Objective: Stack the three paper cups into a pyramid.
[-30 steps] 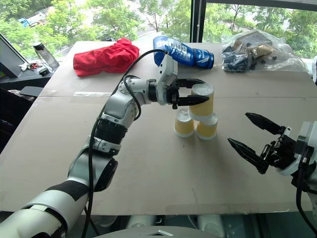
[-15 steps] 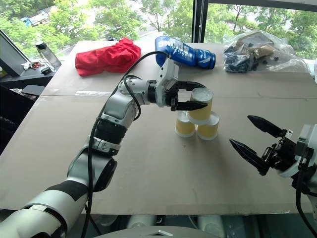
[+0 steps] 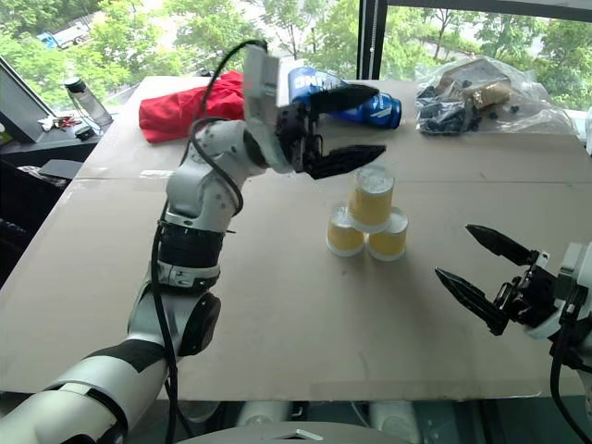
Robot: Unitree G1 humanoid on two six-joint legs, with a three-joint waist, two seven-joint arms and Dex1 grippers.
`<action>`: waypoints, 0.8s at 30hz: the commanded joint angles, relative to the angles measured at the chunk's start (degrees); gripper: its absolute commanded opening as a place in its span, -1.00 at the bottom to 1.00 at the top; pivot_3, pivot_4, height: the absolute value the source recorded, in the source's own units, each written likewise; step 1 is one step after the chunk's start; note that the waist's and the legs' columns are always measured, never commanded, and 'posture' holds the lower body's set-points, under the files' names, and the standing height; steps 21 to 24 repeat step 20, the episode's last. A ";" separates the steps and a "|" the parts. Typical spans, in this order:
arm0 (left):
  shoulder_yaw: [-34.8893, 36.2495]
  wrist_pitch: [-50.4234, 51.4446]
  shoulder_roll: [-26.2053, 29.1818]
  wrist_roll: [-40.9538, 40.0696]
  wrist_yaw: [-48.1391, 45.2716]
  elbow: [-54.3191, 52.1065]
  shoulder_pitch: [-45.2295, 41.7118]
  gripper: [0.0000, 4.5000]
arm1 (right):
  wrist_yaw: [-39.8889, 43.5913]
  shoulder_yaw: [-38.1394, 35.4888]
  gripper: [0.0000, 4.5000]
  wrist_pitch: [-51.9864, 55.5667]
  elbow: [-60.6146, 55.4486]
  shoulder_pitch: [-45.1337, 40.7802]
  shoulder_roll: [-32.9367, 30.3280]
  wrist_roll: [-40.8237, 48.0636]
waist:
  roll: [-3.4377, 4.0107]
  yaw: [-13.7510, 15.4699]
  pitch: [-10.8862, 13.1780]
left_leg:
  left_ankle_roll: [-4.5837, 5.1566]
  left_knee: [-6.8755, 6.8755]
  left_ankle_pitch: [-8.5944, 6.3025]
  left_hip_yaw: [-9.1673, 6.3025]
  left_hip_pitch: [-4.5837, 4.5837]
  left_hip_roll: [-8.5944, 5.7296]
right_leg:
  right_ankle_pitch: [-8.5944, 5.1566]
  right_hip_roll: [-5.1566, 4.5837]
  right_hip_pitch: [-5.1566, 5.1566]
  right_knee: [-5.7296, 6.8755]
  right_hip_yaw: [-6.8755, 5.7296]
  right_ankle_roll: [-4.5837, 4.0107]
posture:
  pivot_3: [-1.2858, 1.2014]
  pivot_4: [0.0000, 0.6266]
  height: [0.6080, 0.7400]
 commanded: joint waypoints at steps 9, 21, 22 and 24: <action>5.36 3.60 16.55 9.46 14.21 -17.74 46.98 0.97 | 6.58 7.57 1.00 -8.56 20.48 -8.89 2.17 -12.22 | 0.14 -1.23 -0.03 | 0.08 -0.07 -0.05 0.16 0.25 0.07 | 0.01 -0.06 0.06 0.04 0.21 -0.03 | 0.03 -0.52 1.00; 3.49 -3.39 12.63 14.11 21.82 -22.80 65.19 0.97 | 12.20 9.72 1.00 -12.88 31.59 -13.31 -0.90 -17.91 | 0.16 0.23 -0.08 | 0.13 -0.02 -0.08 0.08 0.29 0.04 | 0.01 -0.33 0.23 -0.01 0.04 -0.04 | 0.03 -0.52 1.00; 3.49 -3.39 12.63 14.11 21.82 -22.80 65.19 0.97 | 12.20 9.72 1.00 -12.88 31.59 -13.31 -0.90 -17.91 | 0.16 0.23 -0.08 | 0.13 -0.02 -0.08 0.08 0.29 0.04 | 0.01 -0.33 0.23 -0.01 0.04 -0.04 | 0.03 -0.52 1.00; 3.49 -3.39 12.63 14.11 21.82 -22.80 65.19 0.97 | 12.20 9.72 1.00 -12.88 31.59 -13.31 -0.90 -17.91 | 0.16 0.23 -0.08 | 0.13 -0.02 -0.08 0.08 0.29 0.04 | 0.01 -0.33 0.23 -0.01 0.04 -0.04 | 0.03 -0.52 1.00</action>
